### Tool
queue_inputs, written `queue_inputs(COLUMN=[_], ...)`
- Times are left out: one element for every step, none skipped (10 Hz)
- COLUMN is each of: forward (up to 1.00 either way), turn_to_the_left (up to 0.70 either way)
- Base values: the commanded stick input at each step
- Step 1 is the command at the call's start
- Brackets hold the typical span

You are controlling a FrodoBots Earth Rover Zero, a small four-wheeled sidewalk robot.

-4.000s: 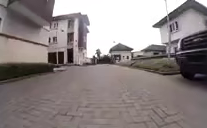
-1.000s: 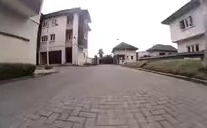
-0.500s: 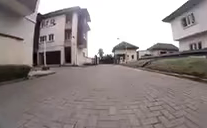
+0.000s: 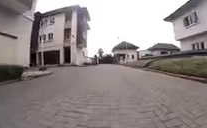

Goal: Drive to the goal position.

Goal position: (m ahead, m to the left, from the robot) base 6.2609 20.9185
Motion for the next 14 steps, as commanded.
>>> queue_inputs(forward=[0.7,0.7,0.7,0.7,0.7,0.7,0.7,0.7,0.7,0.7,0.7,0.7,0.7,0.7], turn_to_the_left=[0.0,0.0,0.0,0.0,0.0,0.0,0.0,0.0,0.0,0.0,0.0,0.0,0.0,0.0])
